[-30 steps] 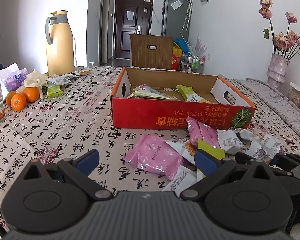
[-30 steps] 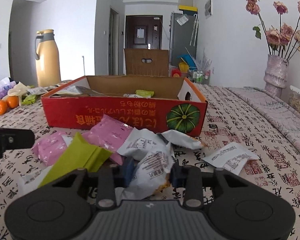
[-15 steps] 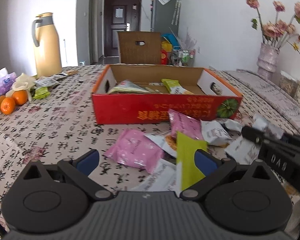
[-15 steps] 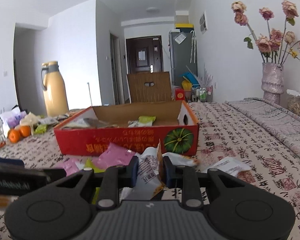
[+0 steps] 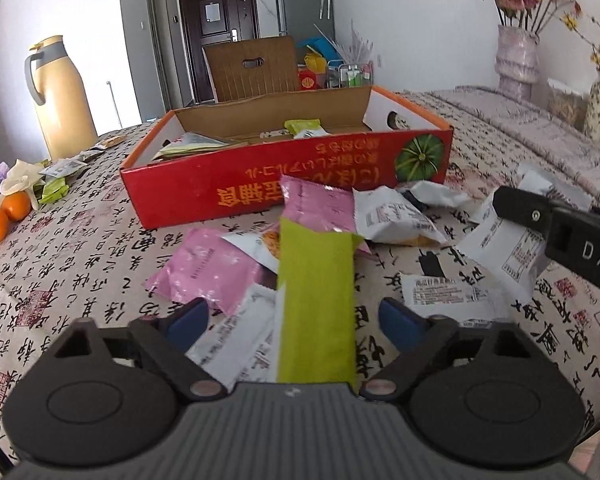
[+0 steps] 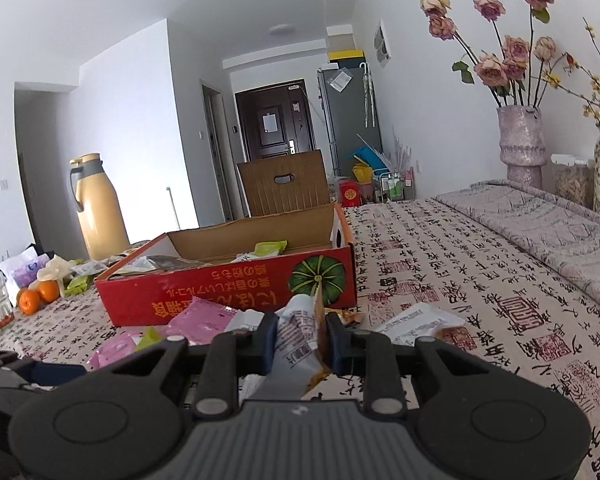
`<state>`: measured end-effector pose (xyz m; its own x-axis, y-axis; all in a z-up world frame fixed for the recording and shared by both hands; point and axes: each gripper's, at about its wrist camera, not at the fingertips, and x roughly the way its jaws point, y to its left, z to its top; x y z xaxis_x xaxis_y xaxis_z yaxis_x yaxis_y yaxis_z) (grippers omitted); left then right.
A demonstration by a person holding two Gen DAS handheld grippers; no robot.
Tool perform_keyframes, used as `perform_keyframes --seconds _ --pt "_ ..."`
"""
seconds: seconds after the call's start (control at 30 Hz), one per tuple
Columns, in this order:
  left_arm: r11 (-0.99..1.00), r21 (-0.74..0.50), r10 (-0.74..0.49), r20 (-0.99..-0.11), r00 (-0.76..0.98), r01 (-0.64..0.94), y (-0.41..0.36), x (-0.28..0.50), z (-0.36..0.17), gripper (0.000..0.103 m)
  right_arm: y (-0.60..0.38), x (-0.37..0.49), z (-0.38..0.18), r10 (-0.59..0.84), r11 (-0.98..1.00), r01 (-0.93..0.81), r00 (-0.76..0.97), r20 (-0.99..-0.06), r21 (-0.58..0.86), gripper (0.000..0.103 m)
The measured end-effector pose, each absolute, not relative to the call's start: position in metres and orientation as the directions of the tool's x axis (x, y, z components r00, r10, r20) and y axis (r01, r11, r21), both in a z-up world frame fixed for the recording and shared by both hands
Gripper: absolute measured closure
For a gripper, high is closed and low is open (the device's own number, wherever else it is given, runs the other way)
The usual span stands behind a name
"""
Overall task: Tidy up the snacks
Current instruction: 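Grasp the green bar with the left gripper while the right gripper grasps a white sachet, then carry the green bar and white sachet over the cardboard box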
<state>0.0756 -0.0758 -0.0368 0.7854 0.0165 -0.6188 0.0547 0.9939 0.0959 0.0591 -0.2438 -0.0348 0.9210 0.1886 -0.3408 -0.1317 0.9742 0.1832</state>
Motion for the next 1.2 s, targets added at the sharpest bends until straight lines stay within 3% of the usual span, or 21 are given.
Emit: perform_keyframes --seconds 0.07,0.13,0.27,0.33,0.77,1.2 --pt "0.993 0.101 0.015 -0.628 0.778 0.063 -0.079 0.077 -0.039 0.028 -0.247 0.059 -0.036 0.191 0.973 -0.131 0.92 -0.341 0.192 0.078" --pt "0.992 0.115 0.026 -0.628 0.778 0.059 -0.083 0.077 -0.04 0.032 -0.25 0.06 -0.038 0.192 0.971 -0.129 0.92 -0.342 0.199 0.078" --pt "0.992 0.112 0.026 -0.631 0.775 0.059 -0.084 0.078 -0.04 0.055 -0.252 0.061 -0.041 0.199 0.969 -0.131 0.918 -0.344 0.21 0.078" --pt "0.992 0.112 0.026 -0.627 0.778 0.057 -0.083 0.078 -0.039 0.061 -0.251 0.06 -0.041 0.202 0.968 -0.134 0.917 -0.344 0.211 0.078" --pt "0.995 0.087 0.015 -0.61 0.792 0.049 -0.076 0.071 -0.028 0.063 -0.246 0.054 -0.037 0.203 0.97 -0.142 0.919 -0.338 0.196 0.078" --pt "0.999 0.031 -0.022 -0.539 0.842 0.045 -0.063 0.061 0.005 0.064 -0.235 0.051 -0.023 0.204 0.972 -0.154 0.925 -0.319 0.176 0.078"
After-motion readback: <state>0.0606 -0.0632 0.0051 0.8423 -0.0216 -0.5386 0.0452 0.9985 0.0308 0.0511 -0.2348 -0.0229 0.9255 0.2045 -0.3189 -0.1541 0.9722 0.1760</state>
